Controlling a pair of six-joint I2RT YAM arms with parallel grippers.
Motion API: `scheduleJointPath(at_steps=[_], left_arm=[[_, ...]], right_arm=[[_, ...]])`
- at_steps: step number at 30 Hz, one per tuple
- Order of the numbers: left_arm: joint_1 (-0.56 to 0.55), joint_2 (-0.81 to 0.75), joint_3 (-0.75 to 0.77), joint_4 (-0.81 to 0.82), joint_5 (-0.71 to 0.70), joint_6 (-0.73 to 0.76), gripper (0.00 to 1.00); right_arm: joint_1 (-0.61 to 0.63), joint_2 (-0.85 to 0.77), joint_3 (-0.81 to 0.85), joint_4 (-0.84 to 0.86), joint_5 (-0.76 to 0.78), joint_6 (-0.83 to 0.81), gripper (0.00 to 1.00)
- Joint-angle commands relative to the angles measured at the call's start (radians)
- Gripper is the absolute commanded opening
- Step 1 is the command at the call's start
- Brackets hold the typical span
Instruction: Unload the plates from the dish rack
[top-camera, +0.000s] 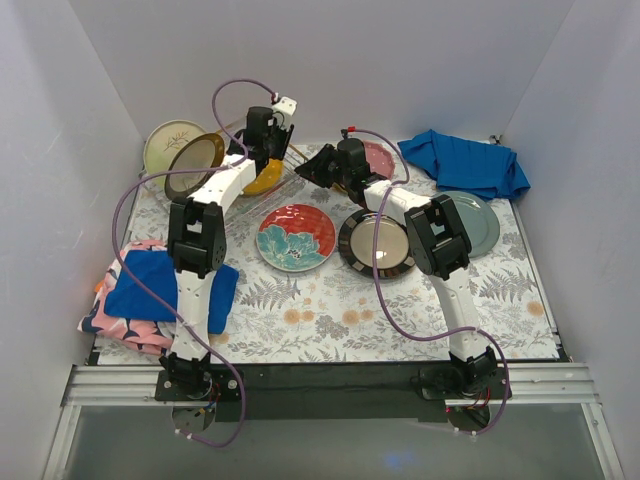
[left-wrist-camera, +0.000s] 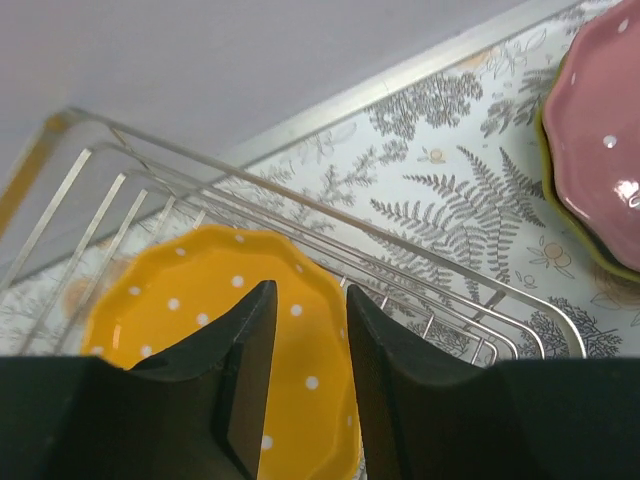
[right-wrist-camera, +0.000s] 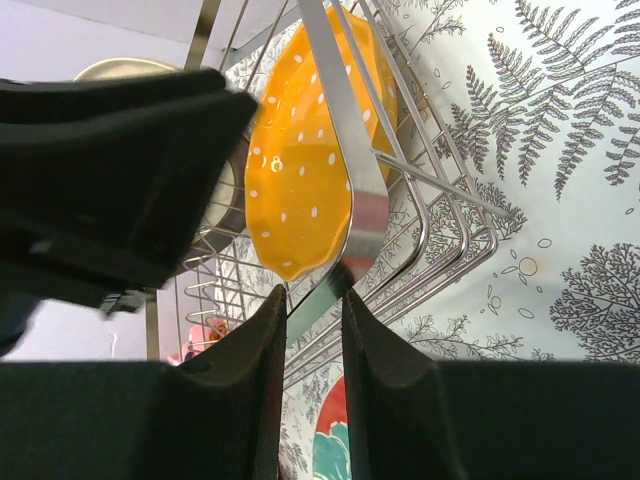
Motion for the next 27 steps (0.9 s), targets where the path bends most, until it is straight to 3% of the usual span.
scheduleJointPath(at_steps=[1, 7, 18, 27], left_arm=[[0.006, 0.051, 0.046, -0.154, 0.061, -0.097, 0.33], [0.006, 0.073, -0.01, -0.117, 0.069, -0.179, 0.33], [0.006, 0.166, 0.015, -0.08, -0.044, -0.163, 0.32], [0.007, 0.209, 0.013, -0.062, -0.047, -0.137, 0.19]], right_arm=[[-0.013, 0.016, -0.003, -0.048, 0.018, -0.116, 0.01], [-0.011, 0.02, -0.003, -0.048, 0.023, -0.125, 0.01], [-0.013, 0.026, -0.004, -0.048, 0.029, -0.133, 0.01], [-0.014, 0.029, -0.009, -0.047, 0.029, -0.133, 0.01]])
